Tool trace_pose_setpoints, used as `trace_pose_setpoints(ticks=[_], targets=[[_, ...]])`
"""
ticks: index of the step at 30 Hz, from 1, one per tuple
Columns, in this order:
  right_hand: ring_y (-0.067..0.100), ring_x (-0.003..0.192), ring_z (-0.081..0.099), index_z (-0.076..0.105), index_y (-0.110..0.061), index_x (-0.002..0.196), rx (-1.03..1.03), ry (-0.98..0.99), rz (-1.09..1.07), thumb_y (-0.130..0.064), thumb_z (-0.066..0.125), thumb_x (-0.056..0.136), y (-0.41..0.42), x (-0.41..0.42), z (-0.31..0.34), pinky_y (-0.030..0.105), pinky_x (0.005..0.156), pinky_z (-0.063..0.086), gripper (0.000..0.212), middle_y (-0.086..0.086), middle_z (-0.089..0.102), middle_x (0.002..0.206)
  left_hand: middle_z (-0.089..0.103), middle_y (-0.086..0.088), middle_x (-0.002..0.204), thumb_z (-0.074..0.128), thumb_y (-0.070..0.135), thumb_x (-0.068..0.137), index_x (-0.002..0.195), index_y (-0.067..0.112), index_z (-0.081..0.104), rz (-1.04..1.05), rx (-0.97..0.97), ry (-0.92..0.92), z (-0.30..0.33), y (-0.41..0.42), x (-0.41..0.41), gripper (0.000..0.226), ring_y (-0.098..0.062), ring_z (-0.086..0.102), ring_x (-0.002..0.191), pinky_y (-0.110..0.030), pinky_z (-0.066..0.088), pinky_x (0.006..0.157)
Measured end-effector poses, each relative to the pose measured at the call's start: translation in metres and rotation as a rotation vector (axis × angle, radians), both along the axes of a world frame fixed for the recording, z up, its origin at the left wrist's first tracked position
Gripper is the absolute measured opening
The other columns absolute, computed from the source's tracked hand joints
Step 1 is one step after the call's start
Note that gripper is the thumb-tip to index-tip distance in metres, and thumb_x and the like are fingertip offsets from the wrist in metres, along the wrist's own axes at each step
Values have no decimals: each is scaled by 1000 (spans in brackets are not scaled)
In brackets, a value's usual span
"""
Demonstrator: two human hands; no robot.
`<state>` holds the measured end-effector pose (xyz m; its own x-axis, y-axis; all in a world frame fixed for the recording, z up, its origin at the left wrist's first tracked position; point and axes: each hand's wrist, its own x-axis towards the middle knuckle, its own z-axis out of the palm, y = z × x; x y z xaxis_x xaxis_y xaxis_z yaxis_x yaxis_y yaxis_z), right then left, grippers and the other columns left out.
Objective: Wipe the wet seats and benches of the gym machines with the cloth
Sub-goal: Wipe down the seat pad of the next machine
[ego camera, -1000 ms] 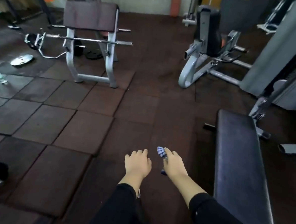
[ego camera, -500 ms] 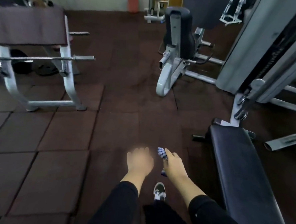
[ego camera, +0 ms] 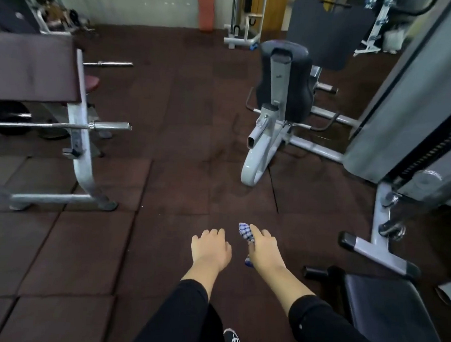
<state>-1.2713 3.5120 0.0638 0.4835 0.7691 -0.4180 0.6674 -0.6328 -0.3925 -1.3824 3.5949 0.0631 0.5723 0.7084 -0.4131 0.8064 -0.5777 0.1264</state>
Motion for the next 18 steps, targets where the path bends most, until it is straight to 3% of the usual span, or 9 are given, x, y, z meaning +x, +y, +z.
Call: trace_pose_setpoints(ticks=[7,12,18], targets=[[28,125,35,35,-4,142,-120,-116,184,-18,64,87,148,63,-4,34,103,30,64,4,24,150,49,0,138,33,34,100,137,18,42,-16,-18,-17,-7,146,65,42,-21,42,128,-40,34,97],[30,124,36,13,-12,150,-80,-57,67,-11,62,87,270,100,-5,33,102,29,79,9,32,144,48,-1,138,32,33,100,139,18,41,-65,0,11,-7,277,106,43,-22,42,128,-42,33,99],[31,124,37,16,-12,150,-41,-50,-5,-12,57,91,398,143,2,32,105,28,72,9,34,144,49,-1,137,32,33,100,138,18,41,-128,8,7,6,406,159,42,-22,43,126,-42,33,99]])
